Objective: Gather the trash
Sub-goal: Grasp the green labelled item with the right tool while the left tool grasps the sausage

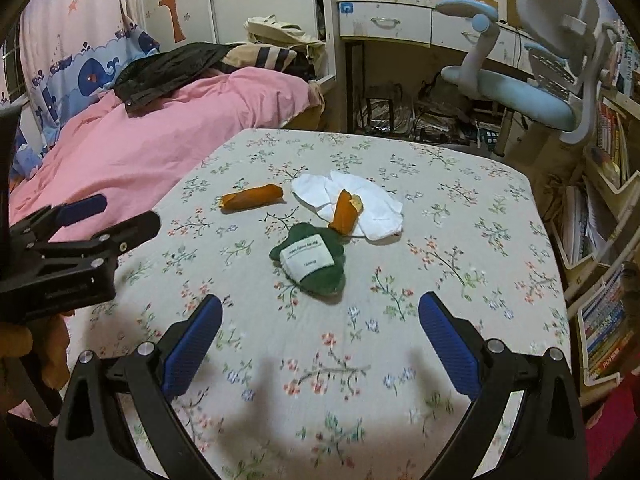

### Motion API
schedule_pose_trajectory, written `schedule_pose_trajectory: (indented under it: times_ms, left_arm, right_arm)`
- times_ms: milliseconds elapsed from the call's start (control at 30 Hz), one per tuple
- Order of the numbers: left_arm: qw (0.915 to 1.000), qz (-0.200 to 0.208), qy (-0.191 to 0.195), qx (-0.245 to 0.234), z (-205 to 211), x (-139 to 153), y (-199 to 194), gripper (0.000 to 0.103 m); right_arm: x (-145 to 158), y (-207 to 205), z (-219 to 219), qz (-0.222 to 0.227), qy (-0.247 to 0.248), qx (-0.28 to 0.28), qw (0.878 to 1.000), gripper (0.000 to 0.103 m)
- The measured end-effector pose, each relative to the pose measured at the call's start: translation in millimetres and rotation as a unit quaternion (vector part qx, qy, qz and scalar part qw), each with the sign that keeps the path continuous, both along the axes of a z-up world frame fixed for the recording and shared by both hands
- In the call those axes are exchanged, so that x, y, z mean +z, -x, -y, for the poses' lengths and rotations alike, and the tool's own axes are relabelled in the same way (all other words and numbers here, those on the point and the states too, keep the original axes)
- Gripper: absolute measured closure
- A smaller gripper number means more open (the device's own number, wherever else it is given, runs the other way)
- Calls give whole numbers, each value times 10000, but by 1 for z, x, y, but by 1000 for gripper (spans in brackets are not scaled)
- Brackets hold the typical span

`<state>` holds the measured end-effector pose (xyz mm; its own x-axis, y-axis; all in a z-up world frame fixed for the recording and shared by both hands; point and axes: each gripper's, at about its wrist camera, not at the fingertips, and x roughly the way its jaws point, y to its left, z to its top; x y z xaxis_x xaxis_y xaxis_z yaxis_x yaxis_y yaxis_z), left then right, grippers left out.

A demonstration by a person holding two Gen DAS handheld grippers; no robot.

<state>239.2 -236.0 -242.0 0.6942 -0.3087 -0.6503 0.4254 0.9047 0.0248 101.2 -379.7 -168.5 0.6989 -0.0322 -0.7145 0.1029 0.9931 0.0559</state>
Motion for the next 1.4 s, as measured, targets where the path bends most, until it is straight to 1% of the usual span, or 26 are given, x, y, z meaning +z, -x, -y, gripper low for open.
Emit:
schedule_pose_trajectory:
  times_ms: [133, 300, 400, 633, 700, 833, 900, 1000, 1033, 1067, 1100, 1133, 1167, 1233, 1267, 1333, 1400]
  left_arm:
    - [9997, 56, -132, -199, 17, -4, -23, 8]
    - [9979, 82, -365, -534, 41, -14, -51, 8]
    - [9965, 113, -476, -671, 51, -18, -63, 8]
    - [9927, 108, -718, -964, 76, -30, -85, 8]
    - [9916, 83, -802, -1012, 83, -35, -92, 10]
    - [9905, -108, -833, -1090, 90, -48, -100, 19]
    - [9882, -215, -943, -1183, 95, -54, -102, 28]
    - [9858, -245, -997, -1331, 101, -56, -100, 35]
    - [9848, -300, -1038, -1358, 103, -58, -100, 38]
    - [9838, -399, -1042, -1404, 104, -60, -100, 52]
    - [9832, -513, -977, -1453, 105, -62, -100, 62]
    - [9832, -577, -921, -1470, 105, -61, -99, 69]
    - [9821, -694, -897, -1506, 106, -61, -98, 85]
    - [9806, -702, -1009, -1527, 109, -59, -93, 86]
    - [9798, -739, -1005, -1561, 109, -59, -90, 86]
    - [9800, -823, -929, -1553, 105, -57, -86, 87]
    - [9821, -908, -765, -1460, 97, -51, -85, 87]
  right_arm:
    - [-7, -15, 3, -87, -52, 36, 9999, 9]
    - [-16, -31, 4, -256, -70, 137, 9996, 15]
    - [-21, -36, 8, -338, -91, 148, 9993, 18]
    - [-29, -52, 15, -459, -114, 124, 9988, 21]
    - [-33, -57, 15, -504, -116, 150, 9985, 21]
    - [-40, -64, 13, -602, -144, 214, 9979, 24]
    - [-41, -67, 14, -627, -171, 220, 9976, 27]
    - [-43, -69, 15, -655, -213, 221, 9974, 30]
    - [-43, -70, 15, -665, -223, 230, 9973, 33]
    - [-43, -71, 13, -665, -220, 252, 9972, 38]
    - [-43, -71, 12, -675, -217, 283, 9971, 41]
    - [-43, -71, 10, -680, -198, 295, 9970, 49]
    - [-42, -71, 9, -698, -170, 304, 9970, 54]
    - [-42, -71, 7, -725, -227, 351, 9965, 60]
    - [-41, -70, 5, -732, -237, 382, 9963, 63]
    - [-40, -67, 2, -724, -267, 431, 9961, 63]
    - [-37, -64, 0, -689, -316, 463, 9960, 64]
